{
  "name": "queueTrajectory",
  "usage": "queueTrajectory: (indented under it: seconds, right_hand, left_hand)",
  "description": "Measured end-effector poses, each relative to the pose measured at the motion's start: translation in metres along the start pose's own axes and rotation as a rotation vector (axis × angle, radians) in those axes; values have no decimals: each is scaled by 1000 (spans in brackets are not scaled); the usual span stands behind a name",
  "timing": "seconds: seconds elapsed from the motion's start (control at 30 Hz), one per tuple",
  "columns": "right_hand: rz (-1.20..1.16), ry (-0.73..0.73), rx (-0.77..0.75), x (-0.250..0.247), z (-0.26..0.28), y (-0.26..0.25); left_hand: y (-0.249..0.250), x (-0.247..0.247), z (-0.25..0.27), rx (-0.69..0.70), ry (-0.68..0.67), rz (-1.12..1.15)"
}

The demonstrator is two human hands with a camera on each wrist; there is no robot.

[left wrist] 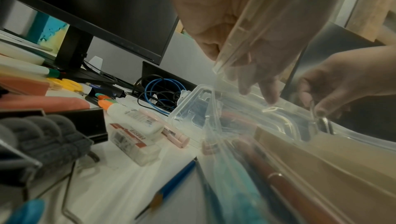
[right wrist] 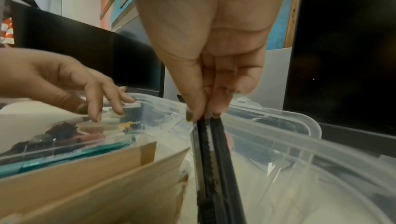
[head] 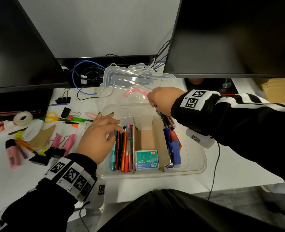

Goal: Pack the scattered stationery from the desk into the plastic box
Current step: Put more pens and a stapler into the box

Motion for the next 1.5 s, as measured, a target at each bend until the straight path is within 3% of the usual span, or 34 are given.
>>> queueTrajectory:
  seconds: [0.33,0.43,0.93,1.13,1.3,1.5]
  right_hand:
    - [-74,72,3,-6,12,6]
    - [-157,24,32,-5,13,5]
    - [-9,102,-97,0,4,-1]
    - [-101,4,-82,-3,-6,-11]
    - [-263,84,-49,-8,-2,-2]
    - [-226,79,-75,-11,2,12]
  left_hand:
    - [-1,0,-1,22,-5,-18]
    - [-1,0,-1,21,-6,-23]
    - [-1,1,-1,-6,-14,-30]
    - [-1,0,0,4,-12,-14]
    - [-1,1,0,15,-4,-3]
    - [-1,1,0,13,-7,-1]
Point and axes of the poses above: each hand's wrist, its own z-axis away from the middle knuckle, its own x-axis out of the palm, y = z × x, the point moved 1 cm from there along -z, towards the middle knuckle, and after that the axes turned 5 degrees about z, right-handed, at the moved point
